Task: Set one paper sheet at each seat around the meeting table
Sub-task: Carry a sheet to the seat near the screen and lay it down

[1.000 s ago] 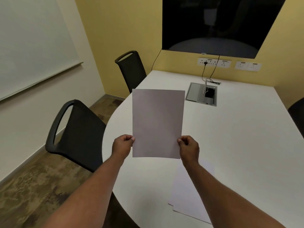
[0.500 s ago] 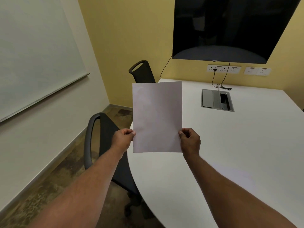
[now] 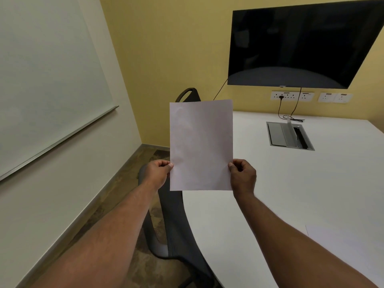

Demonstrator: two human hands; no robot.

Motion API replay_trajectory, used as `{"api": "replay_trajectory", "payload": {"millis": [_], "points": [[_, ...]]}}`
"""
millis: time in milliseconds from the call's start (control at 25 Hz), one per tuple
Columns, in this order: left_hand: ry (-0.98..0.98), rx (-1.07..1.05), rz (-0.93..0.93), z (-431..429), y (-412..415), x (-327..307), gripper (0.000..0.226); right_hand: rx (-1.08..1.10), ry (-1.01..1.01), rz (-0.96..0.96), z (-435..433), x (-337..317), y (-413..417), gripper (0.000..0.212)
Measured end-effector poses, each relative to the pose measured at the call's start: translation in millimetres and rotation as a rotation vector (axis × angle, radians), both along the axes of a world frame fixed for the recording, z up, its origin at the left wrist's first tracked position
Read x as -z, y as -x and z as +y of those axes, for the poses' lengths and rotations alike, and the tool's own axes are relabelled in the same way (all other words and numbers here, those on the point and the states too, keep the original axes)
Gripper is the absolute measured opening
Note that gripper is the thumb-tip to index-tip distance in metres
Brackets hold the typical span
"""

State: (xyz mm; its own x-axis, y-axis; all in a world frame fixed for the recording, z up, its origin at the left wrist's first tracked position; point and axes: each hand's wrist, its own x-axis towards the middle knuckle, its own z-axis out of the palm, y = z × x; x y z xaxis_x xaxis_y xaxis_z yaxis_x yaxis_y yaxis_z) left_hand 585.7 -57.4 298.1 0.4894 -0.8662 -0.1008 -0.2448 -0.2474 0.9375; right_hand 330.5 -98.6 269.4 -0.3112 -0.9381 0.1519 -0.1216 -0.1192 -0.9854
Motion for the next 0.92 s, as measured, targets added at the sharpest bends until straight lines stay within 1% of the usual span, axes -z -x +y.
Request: {"api": "replay_trajectory", "payload": {"millis": [160, 280, 400, 480, 600, 800, 920], "points": [[0.013, 0.072, 0.032, -49.8, -44.5, 0.8, 0.010, 0.045, 0.019, -0.012, -35.7, 3.4, -43.2, 0.012], [0.022, 0.120, 0.009, -104.8, -83.8, 2.2, 0.009, 0.101, 0.070, 0.008, -80.1, 7.0, -83.0, 0.013], [0.001, 0.167, -0.009, -164.3, -121.1, 1.6, 0.006, 0.195, 0.073, -0.005, -129.1, 8.9, -122.7, 0.011], [0.005, 0.186, 0.022, -198.6, -143.5, -2.2, 0.006, 0.225, 0.076, -0.019, -154.3, 6.7, -145.8, 0.010], [-0.019, 0.223, 0.054, -253.6, -174.6, -8.2, 0.004, 0.270, 0.038, -0.032, -192.5, 2.6, -177.2, 0.009], [-0.025, 0.275, 0.016, -335.6, -208.4, -12.8, 0.011, 0.333, 0.000, 0.004, -248.0, 0.9, -216.4, 0.007], [-0.028, 0.338, -0.001, -391.5, -232.4, -5.0, 0.011, 0.379, -0.005, 0.026, -289.6, 6.5, -241.9, 0.007]]}}
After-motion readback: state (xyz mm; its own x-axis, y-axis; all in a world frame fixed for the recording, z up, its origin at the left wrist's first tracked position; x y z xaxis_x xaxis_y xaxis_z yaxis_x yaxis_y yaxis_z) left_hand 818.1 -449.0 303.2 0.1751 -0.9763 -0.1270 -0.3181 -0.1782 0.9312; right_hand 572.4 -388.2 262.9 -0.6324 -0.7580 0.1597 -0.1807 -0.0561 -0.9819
